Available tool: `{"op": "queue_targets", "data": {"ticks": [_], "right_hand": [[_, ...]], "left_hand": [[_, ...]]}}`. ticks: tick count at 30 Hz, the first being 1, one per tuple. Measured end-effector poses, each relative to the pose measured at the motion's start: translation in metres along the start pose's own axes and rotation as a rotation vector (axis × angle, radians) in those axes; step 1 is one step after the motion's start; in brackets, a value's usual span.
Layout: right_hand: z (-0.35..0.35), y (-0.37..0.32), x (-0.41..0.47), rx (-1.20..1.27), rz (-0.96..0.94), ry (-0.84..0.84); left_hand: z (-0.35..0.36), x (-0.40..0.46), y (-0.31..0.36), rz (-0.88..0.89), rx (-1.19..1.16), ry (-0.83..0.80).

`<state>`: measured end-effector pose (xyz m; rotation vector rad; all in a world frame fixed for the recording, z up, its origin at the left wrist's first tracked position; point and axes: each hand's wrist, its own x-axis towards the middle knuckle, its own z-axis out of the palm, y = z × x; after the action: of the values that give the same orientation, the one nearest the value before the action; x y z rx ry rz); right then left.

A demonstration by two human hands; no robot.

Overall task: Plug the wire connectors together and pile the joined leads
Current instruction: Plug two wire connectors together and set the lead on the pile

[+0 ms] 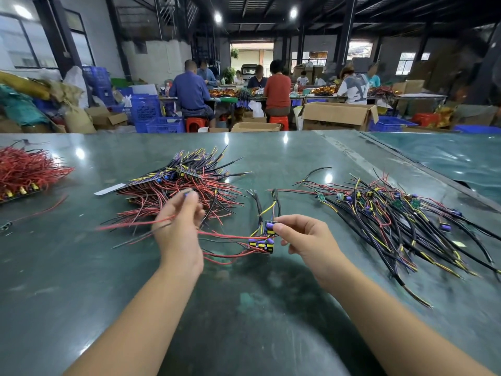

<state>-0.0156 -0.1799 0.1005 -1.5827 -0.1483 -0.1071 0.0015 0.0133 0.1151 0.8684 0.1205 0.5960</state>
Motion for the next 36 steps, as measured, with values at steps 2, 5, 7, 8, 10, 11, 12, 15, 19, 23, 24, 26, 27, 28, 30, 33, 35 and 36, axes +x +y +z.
{"op": "queue_targets", "data": {"ticks": [2, 5, 7, 8, 10, 11, 12, 15, 19, 23, 24, 26, 27, 28, 30, 33, 35, 36], "right_hand": [[0.001, 0.002, 0.001, -0.033, -0.005, 0.034], [0.001, 0.002, 0.003, 0.018, -0.009, 0.051], [0.002, 0.003, 0.003, 0.046, -0.004, 0.017], [0.003, 0.004, 0.002, 0.031, -0.004, 0.0], [0.003, 0.005, 0.001, 0.006, 0.007, -0.042], [0.004, 0.005, 0.0, -0.005, 0.018, -0.066], [0.005, 0.005, -0.001, -0.032, 0.025, -0.086], [0.007, 0.004, -0.004, -0.386, -0.095, -0.032], [0.012, -0.004, -0.01, -0.394, -0.257, -0.078], [0.02, -0.01, -0.016, -0.312, -0.309, -0.178], [0.021, -0.011, -0.016, -0.298, -0.314, -0.19], [0.024, -0.01, -0.016, -0.241, -0.283, -0.167], [0.024, -0.01, -0.016, -0.194, -0.248, -0.145], [0.024, -0.009, -0.015, -0.147, -0.213, -0.134], [0.022, -0.01, -0.014, -0.076, -0.179, -0.141], [0.021, -0.01, -0.012, 0.05, -0.171, -0.101], [0.019, -0.01, -0.01, 0.07, -0.186, -0.026], [0.017, -0.009, -0.009, 0.046, -0.194, 0.001]], "left_hand": [[-0.007, 0.015, 0.012, 0.073, 0.018, 0.099], [-0.014, 0.022, 0.02, 0.04, 0.193, 0.055], [-0.011, 0.013, 0.013, -0.103, 0.349, -0.165], [-0.008, 0.007, 0.008, -0.161, 0.436, -0.275], [-0.003, -0.005, 0.0, -0.211, 0.547, -0.41], [-0.002, -0.009, -0.003, -0.218, 0.565, -0.45], [-0.002, -0.011, -0.004, -0.219, 0.577, -0.487], [-0.004, -0.014, -0.003, -0.206, 0.662, -0.601], [-0.002, -0.022, -0.001, -0.163, 0.803, -0.724], [-0.001, -0.027, 0.001, -0.235, 0.904, -0.93], [-0.001, -0.028, 0.001, -0.26, 0.906, -0.96], [-0.002, -0.03, 0.001, -0.278, 0.882, -0.99], [-0.002, -0.031, 0.001, -0.278, 0.87, -0.999], [-0.002, -0.031, 0.001, -0.27, 0.865, -1.005], [-0.001, -0.031, 0.0, -0.244, 0.849, -1.003], [0.001, -0.03, -0.002, -0.201, 0.797, -0.892], [0.001, -0.028, -0.003, -0.155, 0.788, -0.796], [0.001, -0.027, -0.003, -0.128, 0.77, -0.768]]}}
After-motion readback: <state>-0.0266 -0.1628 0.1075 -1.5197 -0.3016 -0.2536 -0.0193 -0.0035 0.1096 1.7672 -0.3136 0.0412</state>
